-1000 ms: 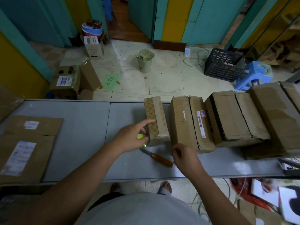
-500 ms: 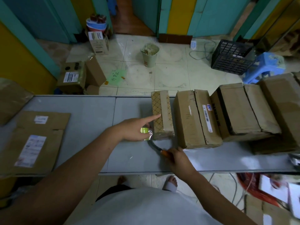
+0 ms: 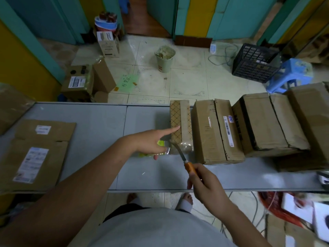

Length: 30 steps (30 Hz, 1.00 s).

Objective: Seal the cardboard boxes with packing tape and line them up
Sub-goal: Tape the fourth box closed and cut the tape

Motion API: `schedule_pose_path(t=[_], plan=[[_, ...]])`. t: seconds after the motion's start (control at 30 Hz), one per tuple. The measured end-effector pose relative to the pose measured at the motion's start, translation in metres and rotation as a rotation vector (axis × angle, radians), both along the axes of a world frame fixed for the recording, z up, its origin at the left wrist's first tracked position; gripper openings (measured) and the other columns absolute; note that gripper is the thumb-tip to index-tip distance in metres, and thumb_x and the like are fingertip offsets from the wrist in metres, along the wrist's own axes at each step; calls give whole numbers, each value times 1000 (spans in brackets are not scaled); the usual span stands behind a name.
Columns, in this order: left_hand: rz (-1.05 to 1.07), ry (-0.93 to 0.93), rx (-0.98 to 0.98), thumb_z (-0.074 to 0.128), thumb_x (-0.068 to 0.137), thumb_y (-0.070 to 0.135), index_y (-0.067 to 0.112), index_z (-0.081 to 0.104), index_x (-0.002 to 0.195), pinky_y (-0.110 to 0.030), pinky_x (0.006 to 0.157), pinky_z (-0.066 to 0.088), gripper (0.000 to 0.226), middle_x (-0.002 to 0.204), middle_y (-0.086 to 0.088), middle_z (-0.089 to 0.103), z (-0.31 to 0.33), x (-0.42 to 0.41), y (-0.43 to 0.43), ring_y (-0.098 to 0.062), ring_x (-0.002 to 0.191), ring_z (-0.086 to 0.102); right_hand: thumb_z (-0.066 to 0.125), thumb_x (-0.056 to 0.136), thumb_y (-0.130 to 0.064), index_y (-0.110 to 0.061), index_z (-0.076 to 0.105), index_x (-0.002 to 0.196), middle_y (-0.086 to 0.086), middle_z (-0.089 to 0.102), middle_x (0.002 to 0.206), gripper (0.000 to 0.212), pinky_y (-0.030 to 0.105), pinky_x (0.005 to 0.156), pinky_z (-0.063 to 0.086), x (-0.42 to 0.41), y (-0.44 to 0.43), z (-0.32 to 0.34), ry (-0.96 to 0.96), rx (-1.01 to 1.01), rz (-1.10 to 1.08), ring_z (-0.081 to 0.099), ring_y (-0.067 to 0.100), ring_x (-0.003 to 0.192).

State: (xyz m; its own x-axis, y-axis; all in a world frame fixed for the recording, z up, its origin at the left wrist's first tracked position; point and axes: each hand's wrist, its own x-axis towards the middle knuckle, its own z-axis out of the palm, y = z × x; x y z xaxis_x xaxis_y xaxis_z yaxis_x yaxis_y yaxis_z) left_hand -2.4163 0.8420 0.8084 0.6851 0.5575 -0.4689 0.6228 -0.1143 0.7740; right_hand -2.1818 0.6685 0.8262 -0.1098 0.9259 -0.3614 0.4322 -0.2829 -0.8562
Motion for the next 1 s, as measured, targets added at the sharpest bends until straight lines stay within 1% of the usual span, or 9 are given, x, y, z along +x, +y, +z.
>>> schedule_pose_path(t=[0.13,0.23,0.43,0.5,0.53,0.6,0.63,0.77,1.0], plan=[[-18,-16,-2,70,101,27,76,-1,152,-28,67,63,100,175,12,18,2,4,1,-17,77,78,49,109,-35,-28,61,108,1,73,81,15,15,52,44,-18,20,2,-45,-41,-18,61,4,55],[-23,-2,4,69,101,24,75,-3,153,-27,66,62,102,175,12,21,3,6,1,-17,78,78,47,110,-38,-24,61,115,2,73,80,20,15,53,44,-26,29,2,-89,-74,12,63,1,56],[-50,48,29,60,102,22,74,-4,154,-32,76,63,97,171,14,28,11,3,-2,-12,74,78,46,111,-33,-15,62,116,5,75,87,24,14,53,44,-37,47,9,-148,-124,37,62,-4,53],[-52,91,54,58,101,20,75,-5,153,-31,74,60,98,152,18,49,13,2,-4,-10,72,77,45,111,-32,-10,64,111,10,77,91,29,17,54,44,-43,56,13,-201,-142,67,58,-5,46],[-47,121,73,57,99,19,76,-6,152,-33,74,60,99,130,23,62,15,3,-6,-9,70,77,44,112,-32,-7,64,110,12,78,93,32,18,53,44,-46,61,16,-218,-154,79,56,-4,43],[-40,188,117,55,99,20,76,-9,151,-36,75,62,100,86,25,68,16,2,-8,-7,68,75,42,113,-31,-4,62,112,16,78,95,34,19,46,43,-51,70,22,-196,-209,68,53,1,39],[-41,213,144,55,100,21,75,-10,151,-35,74,61,99,79,21,68,16,2,-8,-5,67,74,42,113,-30,-3,61,114,16,77,96,33,20,43,41,-53,74,25,-162,-247,49,51,4,40],[-52,288,280,55,101,28,69,-15,155,-29,69,58,97,72,10,73,16,2,-12,-4,64,69,40,113,-28,-5,57,119,16,76,96,29,24,40,39,-55,82,33,-110,-329,37,48,14,47],[-34,338,440,51,99,34,67,-13,156,-27,61,47,92,71,13,70,14,2,-15,-5,65,66,42,112,-31,-2,58,100,16,76,90,35,24,42,41,-47,61,28,-125,-306,69,46,10,40]])
